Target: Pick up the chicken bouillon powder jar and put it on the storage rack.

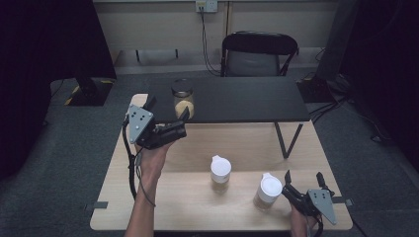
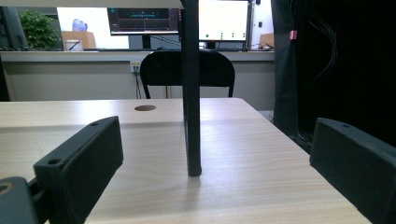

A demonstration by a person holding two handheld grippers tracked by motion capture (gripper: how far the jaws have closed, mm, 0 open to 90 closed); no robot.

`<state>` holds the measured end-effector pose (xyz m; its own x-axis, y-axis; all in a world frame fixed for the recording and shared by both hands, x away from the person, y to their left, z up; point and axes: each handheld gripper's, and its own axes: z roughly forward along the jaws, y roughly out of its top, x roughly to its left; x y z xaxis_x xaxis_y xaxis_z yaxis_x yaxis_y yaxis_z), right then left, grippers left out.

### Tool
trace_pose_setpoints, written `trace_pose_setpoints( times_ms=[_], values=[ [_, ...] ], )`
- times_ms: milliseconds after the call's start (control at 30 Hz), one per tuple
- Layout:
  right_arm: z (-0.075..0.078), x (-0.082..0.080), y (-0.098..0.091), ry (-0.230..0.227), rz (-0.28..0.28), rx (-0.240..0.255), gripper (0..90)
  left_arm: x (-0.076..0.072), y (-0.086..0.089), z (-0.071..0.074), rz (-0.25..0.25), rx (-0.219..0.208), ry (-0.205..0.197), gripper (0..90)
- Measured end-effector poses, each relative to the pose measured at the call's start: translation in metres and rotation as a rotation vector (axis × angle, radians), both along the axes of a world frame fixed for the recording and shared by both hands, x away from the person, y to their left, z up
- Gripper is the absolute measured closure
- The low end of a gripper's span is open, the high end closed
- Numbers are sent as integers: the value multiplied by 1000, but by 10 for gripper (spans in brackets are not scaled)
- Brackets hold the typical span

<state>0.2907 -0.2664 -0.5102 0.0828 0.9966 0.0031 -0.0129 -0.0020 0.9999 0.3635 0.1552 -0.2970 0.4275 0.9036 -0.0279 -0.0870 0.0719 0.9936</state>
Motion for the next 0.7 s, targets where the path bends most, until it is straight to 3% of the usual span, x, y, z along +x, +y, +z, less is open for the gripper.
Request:
trace_pose_setpoints(
  times_ms=[700],
  values=[
    [0, 0, 0, 0, 0, 0, 16, -17, -2, -25, 31, 19, -11, 0]
  ],
)
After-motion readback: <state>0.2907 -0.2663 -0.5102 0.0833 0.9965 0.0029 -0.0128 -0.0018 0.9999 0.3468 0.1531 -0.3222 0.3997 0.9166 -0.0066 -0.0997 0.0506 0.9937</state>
